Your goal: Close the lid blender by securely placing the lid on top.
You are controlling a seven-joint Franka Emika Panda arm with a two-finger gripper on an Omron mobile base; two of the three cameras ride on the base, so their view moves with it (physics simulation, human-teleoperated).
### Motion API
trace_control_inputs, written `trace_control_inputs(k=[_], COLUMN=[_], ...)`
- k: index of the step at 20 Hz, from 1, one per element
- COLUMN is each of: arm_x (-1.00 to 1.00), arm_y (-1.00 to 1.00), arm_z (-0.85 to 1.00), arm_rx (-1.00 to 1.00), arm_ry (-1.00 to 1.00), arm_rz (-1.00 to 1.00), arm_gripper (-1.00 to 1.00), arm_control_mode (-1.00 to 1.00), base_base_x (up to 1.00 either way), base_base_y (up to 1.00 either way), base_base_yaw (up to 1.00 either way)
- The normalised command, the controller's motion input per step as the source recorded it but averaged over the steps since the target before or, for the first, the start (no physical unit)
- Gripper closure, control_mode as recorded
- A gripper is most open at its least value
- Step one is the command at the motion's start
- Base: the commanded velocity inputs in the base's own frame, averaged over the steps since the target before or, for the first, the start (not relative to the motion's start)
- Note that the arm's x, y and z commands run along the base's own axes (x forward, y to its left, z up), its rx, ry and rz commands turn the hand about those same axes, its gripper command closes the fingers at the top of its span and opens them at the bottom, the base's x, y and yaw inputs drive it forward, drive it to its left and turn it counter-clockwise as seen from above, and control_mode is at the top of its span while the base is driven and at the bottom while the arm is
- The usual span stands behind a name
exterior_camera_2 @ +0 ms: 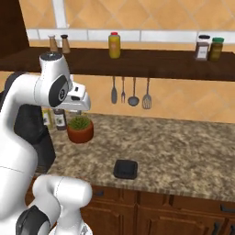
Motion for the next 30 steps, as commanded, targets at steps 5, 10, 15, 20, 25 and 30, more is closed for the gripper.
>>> trace_control_inputs(k=[5, 10, 15, 20, 25, 30], arm_x=[0.0, 0.0, 0.0, 0.0, -0.15, -0.31], arm_y=[0.0, 0.0, 0.0, 0.0, -0.78, -1.0], arm_z=[0.0, 0.0, 0.0, 0.0, -0.27, -0.89], arm_rx=[0.0, 0.0, 0.0, 0.0, 0.02, 0.11], arm_ry=[0.0, 0.0, 0.0, 0.0, 0.01, 0.14], arm_rz=[0.0, 0.0, 0.0, 0.0, -0.05, -0.09], arm_gripper=[-1.0, -1.0, -1.0, -1.0, -1.0, -1.0], arm_control_mode=[1.0, 1.0, 1.0, 1.0, -1.0, -1.0], base_base_x=[0.68, 0.4, 0.48, 0.11, 0.0, 0.0], base_base_y=[-0.26, -0.44, -0.25, -0.46, -0.14, 0.0], base_base_yaw=[0.0, 0.0, 0.0, 0.0, 0.0, 0.0])
